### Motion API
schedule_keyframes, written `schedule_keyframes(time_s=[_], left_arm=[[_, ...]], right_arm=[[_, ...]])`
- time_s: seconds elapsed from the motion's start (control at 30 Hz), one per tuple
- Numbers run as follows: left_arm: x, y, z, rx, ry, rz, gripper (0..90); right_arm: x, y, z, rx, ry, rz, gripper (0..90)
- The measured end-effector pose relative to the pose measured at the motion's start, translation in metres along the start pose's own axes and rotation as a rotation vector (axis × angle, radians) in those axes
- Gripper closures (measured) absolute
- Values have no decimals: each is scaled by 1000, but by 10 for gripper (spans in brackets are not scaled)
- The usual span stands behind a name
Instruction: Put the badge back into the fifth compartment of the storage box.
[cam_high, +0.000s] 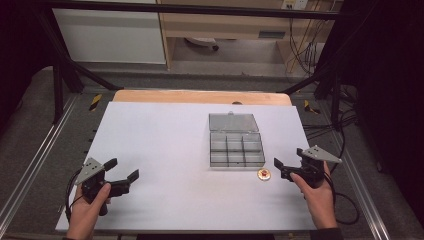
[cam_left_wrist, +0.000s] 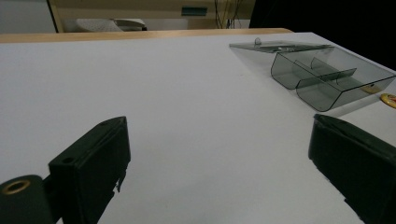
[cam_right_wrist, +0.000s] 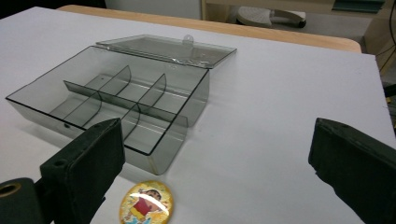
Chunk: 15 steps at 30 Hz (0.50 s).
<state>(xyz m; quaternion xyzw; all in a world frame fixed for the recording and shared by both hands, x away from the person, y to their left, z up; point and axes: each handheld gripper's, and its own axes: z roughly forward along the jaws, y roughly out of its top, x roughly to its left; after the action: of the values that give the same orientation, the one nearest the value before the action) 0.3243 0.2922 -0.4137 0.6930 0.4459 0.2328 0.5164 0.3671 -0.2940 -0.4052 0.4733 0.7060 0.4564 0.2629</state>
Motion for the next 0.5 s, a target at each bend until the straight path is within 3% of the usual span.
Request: schedule_keyframes(time_s=[0.3,0.5], left_arm=[[0,-1,2,9,2,-8,56],[-3,-1,4,23,-2,3,56]], right_arm=[[11,7,0,26,29,-12,43],[23,4,5,87,44,-50,39]])
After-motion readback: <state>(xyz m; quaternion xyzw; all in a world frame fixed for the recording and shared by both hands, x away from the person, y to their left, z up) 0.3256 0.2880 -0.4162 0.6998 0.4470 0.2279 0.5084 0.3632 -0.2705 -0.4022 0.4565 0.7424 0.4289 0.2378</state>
